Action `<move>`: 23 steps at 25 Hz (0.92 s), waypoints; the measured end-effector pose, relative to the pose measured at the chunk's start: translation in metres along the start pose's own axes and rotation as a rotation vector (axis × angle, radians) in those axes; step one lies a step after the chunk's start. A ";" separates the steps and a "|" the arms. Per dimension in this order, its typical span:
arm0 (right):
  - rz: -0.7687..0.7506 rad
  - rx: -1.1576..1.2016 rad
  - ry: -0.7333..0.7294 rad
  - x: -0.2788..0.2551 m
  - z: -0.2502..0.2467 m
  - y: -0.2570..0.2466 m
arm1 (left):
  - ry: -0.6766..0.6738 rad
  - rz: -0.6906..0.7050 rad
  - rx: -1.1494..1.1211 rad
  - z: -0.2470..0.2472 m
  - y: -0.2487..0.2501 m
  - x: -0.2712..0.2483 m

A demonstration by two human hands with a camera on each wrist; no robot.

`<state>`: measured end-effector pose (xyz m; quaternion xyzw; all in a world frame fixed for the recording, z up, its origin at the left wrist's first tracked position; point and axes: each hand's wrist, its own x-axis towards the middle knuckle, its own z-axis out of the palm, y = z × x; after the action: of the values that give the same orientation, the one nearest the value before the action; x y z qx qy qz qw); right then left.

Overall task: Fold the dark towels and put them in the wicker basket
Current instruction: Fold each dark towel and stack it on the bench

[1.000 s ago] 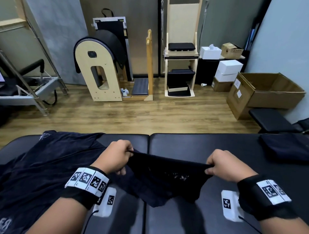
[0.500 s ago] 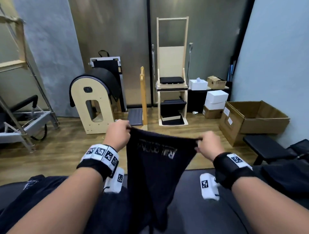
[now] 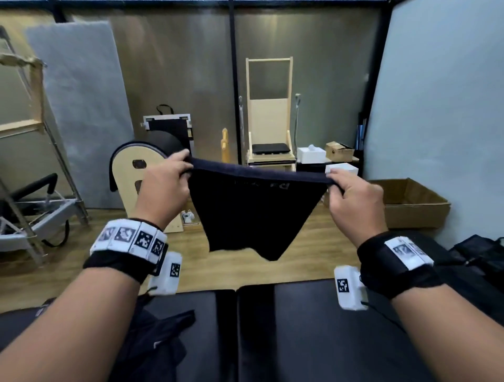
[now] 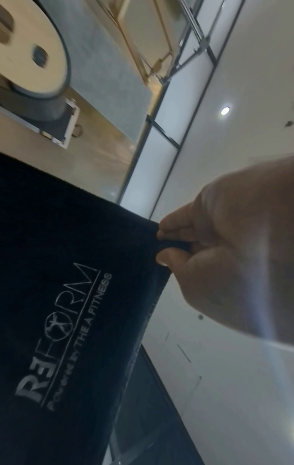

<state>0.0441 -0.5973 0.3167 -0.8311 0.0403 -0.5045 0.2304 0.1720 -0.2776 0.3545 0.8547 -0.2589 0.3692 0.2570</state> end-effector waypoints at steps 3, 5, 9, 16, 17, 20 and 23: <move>-0.005 -0.071 -0.115 -0.072 -0.027 0.030 | -0.107 -0.071 -0.023 0.017 0.019 -0.083; 0.000 -0.073 -0.200 -0.125 -0.045 0.047 | -0.193 -0.129 -0.046 0.032 0.035 -0.140; 0.153 -0.112 -0.416 -0.234 -0.093 0.089 | -0.412 -0.285 -0.124 0.051 0.081 -0.251; 0.409 -0.290 -0.985 -0.311 -0.164 0.118 | -0.805 -0.410 -0.019 0.049 0.129 -0.357; 0.436 -0.292 -1.058 -0.308 -0.172 0.117 | -0.860 -0.417 0.003 0.046 0.135 -0.361; 0.483 -0.273 -1.131 -0.304 -0.186 0.119 | -0.986 -0.402 0.069 0.039 0.153 -0.359; 0.498 -0.243 -1.086 -0.307 -0.190 0.127 | -1.016 -0.393 0.095 0.044 0.163 -0.356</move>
<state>-0.2472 -0.6841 0.0842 -0.9556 0.1673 0.0685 0.2326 -0.1207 -0.3346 0.0969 0.9684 -0.1690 -0.1341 0.1248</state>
